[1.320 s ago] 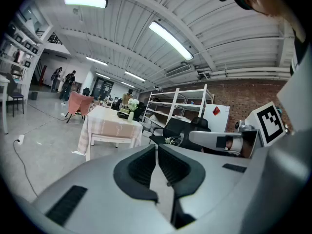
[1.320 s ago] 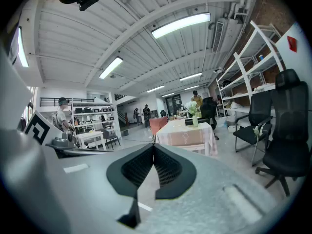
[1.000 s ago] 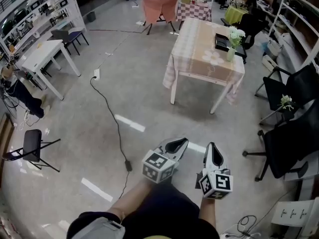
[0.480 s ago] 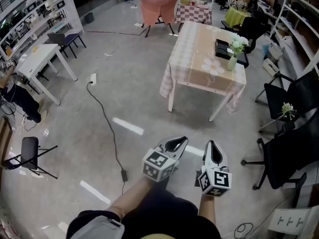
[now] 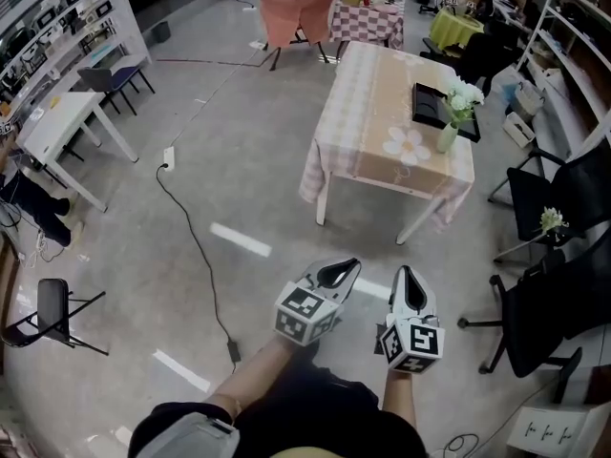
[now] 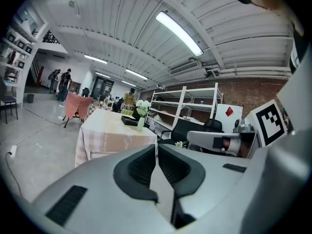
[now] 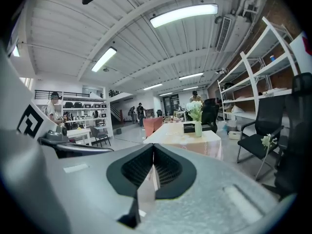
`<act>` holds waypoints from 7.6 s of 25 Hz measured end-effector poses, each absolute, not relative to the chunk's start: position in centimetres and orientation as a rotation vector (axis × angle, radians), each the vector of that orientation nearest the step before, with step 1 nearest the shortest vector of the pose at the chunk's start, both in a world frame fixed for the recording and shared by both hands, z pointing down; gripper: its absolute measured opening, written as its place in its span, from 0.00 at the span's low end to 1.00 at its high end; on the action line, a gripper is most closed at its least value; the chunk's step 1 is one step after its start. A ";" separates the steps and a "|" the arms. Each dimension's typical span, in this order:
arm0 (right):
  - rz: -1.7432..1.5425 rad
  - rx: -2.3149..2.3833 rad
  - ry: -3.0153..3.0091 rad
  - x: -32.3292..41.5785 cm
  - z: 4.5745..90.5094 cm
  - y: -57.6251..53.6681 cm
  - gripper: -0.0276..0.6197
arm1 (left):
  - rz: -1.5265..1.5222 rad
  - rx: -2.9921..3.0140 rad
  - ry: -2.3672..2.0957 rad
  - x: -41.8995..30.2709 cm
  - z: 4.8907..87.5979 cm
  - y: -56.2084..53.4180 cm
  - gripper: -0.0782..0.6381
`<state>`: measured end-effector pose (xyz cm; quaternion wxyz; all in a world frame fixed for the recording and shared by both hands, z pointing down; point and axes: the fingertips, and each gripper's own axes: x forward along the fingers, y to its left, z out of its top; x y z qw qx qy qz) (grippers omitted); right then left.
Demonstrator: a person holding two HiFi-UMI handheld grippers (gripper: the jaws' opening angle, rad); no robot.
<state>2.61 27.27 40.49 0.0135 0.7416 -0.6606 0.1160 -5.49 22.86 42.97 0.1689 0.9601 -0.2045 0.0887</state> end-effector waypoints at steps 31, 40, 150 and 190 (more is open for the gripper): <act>0.473 2.308 -2.046 10.0 42.4 7.0 0.05 | 0.282 2.732 -0.593 0.7 44.3 2.1 0.14; 0.505 2.288 -2.058 9.3 43.4 6.1 0.05 | 0.313 2.696 -0.592 0.2 45.5 1.5 0.14; 0.198 0.852 -1.854 19.8 58.9 -24.4 0.16 | 0.511 2.371 -0.891 13.9 54.4 -29.2 0.14; 0.228 1.008 -1.867 20.2 56.2 -26.0 0.07 | 0.469 2.415 -0.875 13.0 52.4 -28.2 0.14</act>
